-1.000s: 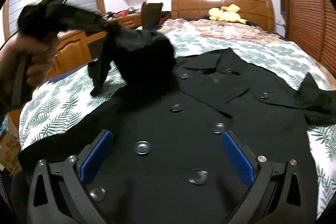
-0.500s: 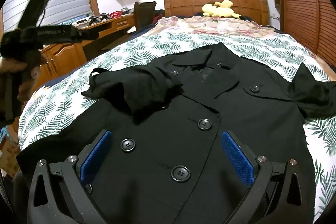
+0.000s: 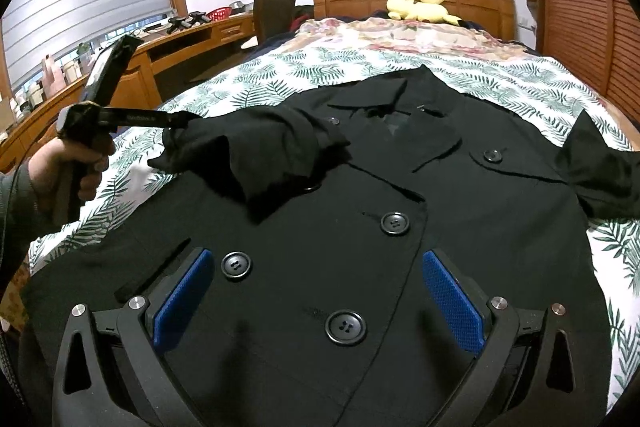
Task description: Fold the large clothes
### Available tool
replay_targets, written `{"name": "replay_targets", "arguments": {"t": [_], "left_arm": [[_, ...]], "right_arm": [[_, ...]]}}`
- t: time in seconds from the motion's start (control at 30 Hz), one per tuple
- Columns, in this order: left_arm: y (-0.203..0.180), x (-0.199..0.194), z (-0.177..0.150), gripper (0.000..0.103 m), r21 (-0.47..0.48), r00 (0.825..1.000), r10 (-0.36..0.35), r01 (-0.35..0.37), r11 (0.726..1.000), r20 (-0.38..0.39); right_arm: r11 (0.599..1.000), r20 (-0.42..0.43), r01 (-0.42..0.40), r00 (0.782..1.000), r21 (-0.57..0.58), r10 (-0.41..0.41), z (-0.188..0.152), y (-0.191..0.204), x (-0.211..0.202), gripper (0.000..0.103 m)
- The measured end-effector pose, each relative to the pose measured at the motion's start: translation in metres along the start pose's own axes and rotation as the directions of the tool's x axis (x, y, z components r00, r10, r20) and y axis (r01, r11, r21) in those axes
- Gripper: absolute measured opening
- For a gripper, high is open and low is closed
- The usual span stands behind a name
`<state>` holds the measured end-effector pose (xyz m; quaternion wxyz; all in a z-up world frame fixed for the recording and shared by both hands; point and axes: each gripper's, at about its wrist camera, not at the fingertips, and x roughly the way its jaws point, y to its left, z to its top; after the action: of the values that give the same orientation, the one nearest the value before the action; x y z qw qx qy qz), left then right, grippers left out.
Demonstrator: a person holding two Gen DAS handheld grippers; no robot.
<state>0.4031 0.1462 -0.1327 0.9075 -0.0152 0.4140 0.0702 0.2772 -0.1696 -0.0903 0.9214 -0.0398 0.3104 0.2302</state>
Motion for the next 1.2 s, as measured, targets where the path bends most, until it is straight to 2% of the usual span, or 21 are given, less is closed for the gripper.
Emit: {"name": "replay_targets", "arguments": {"t": [0.03, 0.07, 0.1, 0.13, 0.17, 0.23, 0.37, 0.6, 0.77, 0.93, 1.0, 1.03, 1.1, 1.17, 1.2], "left_arm": [[0.002, 0.002, -0.001, 0.066, -0.002, 1.0, 0.004, -0.004, 1.0, -0.002], [0.003, 0.005, -0.001, 0.049, 0.0, 1.0, 0.003, -0.003, 1.0, -0.015], [0.003, 0.008, -0.001, 0.037, -0.001, 1.0, -0.007, 0.007, 1.0, -0.028], [0.004, 0.011, -0.001, 0.01, -0.003, 0.999, -0.017, 0.017, 1.0, -0.04], [0.002, 0.011, -0.001, 0.007, -0.001, 0.999, -0.008, 0.008, 1.0, -0.047], [-0.006, 0.001, 0.003, 0.006, 0.034, 1.0, 0.02, -0.019, 0.999, -0.019], [-0.027, -0.037, 0.021, 0.006, 0.078, 0.998, 0.001, -0.006, 0.997, 0.056], [-0.098, -0.13, 0.047, 0.006, 0.2, 0.976, -0.083, 0.042, 0.979, 0.202], [-0.153, -0.181, 0.039, 0.006, 0.298, 0.95, -0.178, 0.097, 0.95, 0.258], [-0.187, -0.21, 0.015, 0.006, 0.376, 0.931, -0.248, 0.136, 0.917, 0.268], [-0.194, -0.217, 0.007, 0.011, 0.39, 0.93, -0.264, 0.15, 0.908, 0.256], [-0.196, -0.221, 0.001, 0.018, 0.398, 0.928, -0.278, 0.163, 0.903, 0.249], [-0.198, -0.231, -0.008, 0.033, 0.403, 0.924, -0.296, 0.182, 0.897, 0.242], [-0.198, -0.242, -0.016, 0.062, 0.404, 0.91, -0.329, 0.211, 0.89, 0.25], [-0.198, -0.247, -0.02, 0.067, 0.404, 0.905, -0.338, 0.217, 0.889, 0.259]], "right_arm": [[1.0, -0.002, -0.001, 1.0, 0.0, 0.001, 0.0, 0.0, 0.0, 0.103], [1.0, -0.004, -0.003, 1.0, -0.001, 0.003, 0.0, -0.001, 0.0, 0.103], [1.0, -0.005, -0.003, 1.0, -0.001, 0.003, 0.001, -0.001, 0.0, 0.103], [1.0, -0.005, -0.004, 1.0, -0.001, 0.004, 0.001, -0.001, 0.0, 0.103], [1.0, -0.005, -0.006, 1.0, -0.001, 0.006, 0.001, -0.002, -0.001, 0.103], [1.0, -0.002, -0.007, 1.0, 0.002, 0.007, 0.001, -0.003, -0.002, 0.103], [1.0, 0.013, -0.004, 1.0, -0.001, 0.004, 0.002, -0.002, -0.008, 0.103], [1.0, 0.065, 0.031, 0.997, 0.001, -0.031, -0.002, -0.011, -0.042, 0.103], [0.995, 0.098, 0.092, 0.991, 0.031, -0.094, -0.012, -0.028, -0.072, 0.103], [0.985, 0.111, 0.157, 0.98, 0.064, -0.164, -0.025, -0.038, -0.098, 0.103], [0.981, 0.108, 0.178, 0.977, 0.075, -0.186, -0.029, -0.04, -0.105, 0.103], [0.979, 0.104, 0.186, 0.975, 0.081, -0.194, -0.029, -0.042, -0.108, 0.103], [0.976, 0.101, 0.195, 0.974, 0.094, -0.204, -0.028, -0.045, -0.114, 0.103], [0.974, 0.104, 0.206, 0.971, 0.097, -0.216, -0.029, -0.041, -0.12, 0.103], [0.973, 0.106, 0.211, 0.97, 0.097, -0.22, -0.029, -0.039, -0.123, 0.103]]}}
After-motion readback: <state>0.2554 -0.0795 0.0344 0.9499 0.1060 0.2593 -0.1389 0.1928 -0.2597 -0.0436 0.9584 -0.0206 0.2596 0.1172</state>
